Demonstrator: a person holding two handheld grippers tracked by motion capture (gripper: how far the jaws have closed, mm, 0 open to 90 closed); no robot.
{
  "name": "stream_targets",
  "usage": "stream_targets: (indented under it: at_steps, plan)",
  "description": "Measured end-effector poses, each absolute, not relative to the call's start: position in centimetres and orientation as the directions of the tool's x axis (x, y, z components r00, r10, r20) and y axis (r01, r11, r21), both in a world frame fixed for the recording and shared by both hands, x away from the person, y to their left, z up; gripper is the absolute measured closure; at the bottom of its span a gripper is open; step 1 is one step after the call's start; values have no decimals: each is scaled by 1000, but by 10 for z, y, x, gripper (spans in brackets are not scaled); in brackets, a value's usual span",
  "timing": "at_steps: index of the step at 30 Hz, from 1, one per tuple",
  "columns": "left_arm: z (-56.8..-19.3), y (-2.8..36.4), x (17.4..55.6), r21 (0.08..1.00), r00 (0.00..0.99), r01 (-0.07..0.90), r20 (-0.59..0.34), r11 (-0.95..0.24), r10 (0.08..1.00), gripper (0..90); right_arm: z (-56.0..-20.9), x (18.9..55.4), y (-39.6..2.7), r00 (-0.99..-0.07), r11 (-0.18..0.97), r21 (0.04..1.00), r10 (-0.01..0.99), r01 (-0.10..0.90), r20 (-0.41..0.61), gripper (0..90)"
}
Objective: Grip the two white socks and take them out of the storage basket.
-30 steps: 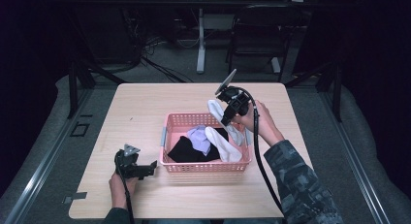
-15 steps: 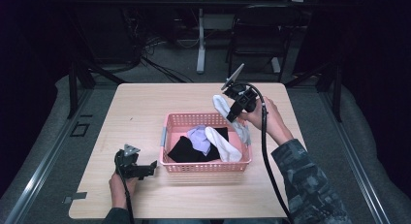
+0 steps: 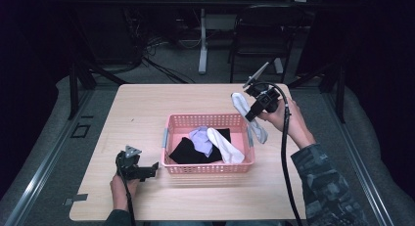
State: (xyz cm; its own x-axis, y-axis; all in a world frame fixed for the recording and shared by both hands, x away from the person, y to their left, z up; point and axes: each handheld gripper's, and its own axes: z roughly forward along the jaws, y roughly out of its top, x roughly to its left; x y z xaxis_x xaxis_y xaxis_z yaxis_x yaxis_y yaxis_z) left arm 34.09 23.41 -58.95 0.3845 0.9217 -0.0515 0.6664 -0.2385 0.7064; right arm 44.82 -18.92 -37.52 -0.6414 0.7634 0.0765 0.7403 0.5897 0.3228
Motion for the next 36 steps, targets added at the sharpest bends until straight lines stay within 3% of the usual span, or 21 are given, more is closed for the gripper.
stream_targets:
  at_steps: [19, 36]
  plan:
    - [-589, 234, 341, 705, 384, 668, -52, -238, 922, 0, -395, 441, -257, -554, 501, 314, 826, 807, 105, 807]
    - [-590, 234, 341, 704, 383, 669, -50, -240, 922, 0, -466, 441, -284, -460, 414, 251, 872, 875, 165, 808]
